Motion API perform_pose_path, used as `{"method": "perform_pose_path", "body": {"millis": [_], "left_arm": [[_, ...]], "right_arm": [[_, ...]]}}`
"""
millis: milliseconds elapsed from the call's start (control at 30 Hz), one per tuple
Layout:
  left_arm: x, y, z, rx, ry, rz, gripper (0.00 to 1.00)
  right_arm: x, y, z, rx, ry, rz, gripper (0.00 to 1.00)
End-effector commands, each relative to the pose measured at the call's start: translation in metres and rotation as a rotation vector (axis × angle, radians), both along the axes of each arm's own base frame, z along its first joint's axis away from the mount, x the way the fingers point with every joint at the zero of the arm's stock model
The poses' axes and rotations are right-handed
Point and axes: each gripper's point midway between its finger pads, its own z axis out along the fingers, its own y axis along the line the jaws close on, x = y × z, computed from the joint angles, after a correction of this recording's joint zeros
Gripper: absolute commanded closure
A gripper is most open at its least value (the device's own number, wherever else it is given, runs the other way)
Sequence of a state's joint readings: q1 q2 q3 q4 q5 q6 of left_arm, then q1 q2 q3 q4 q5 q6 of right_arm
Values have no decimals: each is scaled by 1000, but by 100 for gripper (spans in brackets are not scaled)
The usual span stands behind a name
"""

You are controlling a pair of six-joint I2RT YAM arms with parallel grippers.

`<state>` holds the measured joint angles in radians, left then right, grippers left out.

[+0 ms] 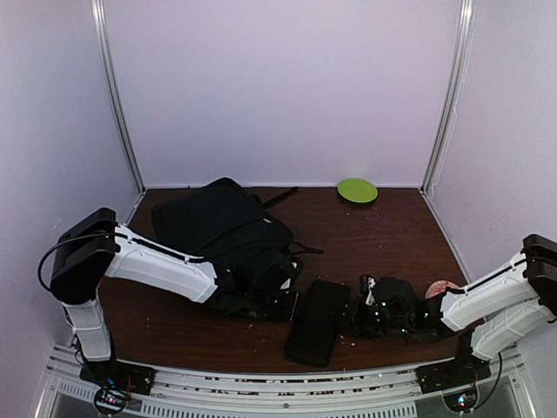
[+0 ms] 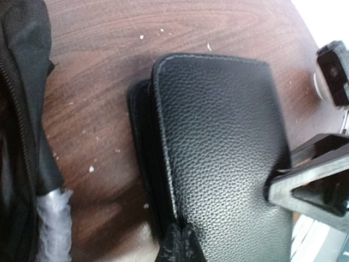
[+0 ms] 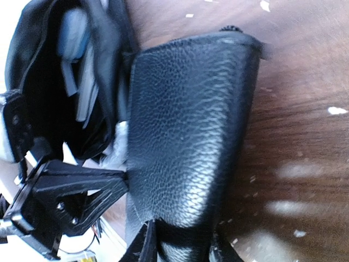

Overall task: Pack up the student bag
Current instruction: Pick up the personal item from the center of the board.

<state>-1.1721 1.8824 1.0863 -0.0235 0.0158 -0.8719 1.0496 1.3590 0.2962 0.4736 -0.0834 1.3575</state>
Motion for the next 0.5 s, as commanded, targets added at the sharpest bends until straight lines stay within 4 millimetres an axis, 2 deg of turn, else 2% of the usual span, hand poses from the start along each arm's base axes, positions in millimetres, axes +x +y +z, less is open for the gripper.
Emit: {"method": "perform_pose_path", "body": {"millis": [0,200,467], "left_arm": [[-28,-13,36,-59,-30,-118,100],[-19,-10,78,-72,-117,-112,93],[-15,-7,97,-89,-155,-98,93]], "right_arm": [[-4,28,69,109,-153,127,100],[-3,13,85,56,-232,127,100],[-3,18,110,80,-297,156,100]]}}
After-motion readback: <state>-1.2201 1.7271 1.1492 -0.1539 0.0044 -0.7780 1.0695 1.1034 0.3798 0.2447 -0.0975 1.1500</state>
